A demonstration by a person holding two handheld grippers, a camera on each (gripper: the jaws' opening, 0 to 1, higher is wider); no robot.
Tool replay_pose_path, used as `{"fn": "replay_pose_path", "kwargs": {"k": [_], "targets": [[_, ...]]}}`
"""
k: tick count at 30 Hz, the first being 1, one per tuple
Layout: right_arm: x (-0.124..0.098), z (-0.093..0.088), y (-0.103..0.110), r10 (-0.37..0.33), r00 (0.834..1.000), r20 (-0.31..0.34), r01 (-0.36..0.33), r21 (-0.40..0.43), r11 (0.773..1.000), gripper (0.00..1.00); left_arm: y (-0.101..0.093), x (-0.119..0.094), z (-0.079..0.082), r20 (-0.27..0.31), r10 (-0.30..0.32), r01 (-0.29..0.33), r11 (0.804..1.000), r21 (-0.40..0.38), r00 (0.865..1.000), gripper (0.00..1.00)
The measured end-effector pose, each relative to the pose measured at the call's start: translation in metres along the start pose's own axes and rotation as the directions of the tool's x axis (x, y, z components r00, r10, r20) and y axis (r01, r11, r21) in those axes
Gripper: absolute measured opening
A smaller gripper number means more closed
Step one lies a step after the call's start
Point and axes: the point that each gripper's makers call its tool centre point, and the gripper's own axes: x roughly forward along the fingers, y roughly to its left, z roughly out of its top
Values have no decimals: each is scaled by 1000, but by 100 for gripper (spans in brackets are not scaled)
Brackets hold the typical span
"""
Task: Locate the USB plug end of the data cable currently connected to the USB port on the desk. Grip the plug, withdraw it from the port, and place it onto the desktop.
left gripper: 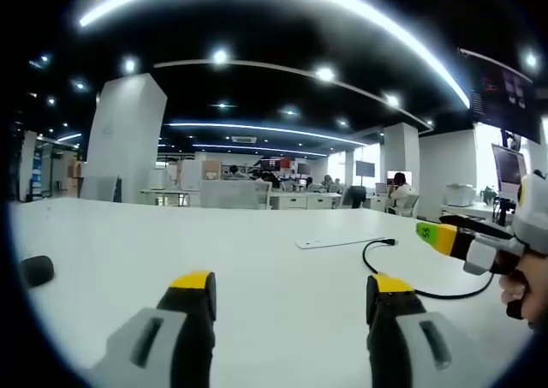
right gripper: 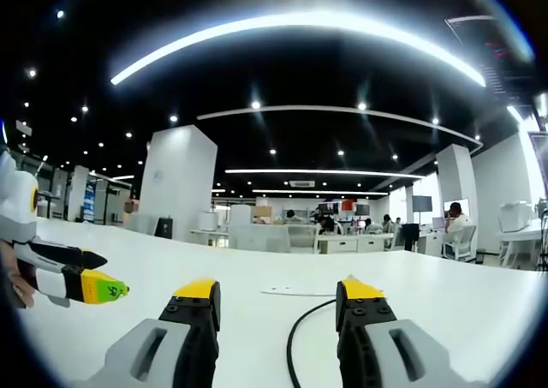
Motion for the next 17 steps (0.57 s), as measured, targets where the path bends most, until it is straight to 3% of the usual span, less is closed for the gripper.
{"fn": "replay_pose_path", "kwargs": {"k": [17], "targets": [[1, -1, -3, -5, 1000, -2, 5, 20, 1000, 54, 2, 1, 1, 0, 2, -2, 1000, 2, 1000, 71]]}}
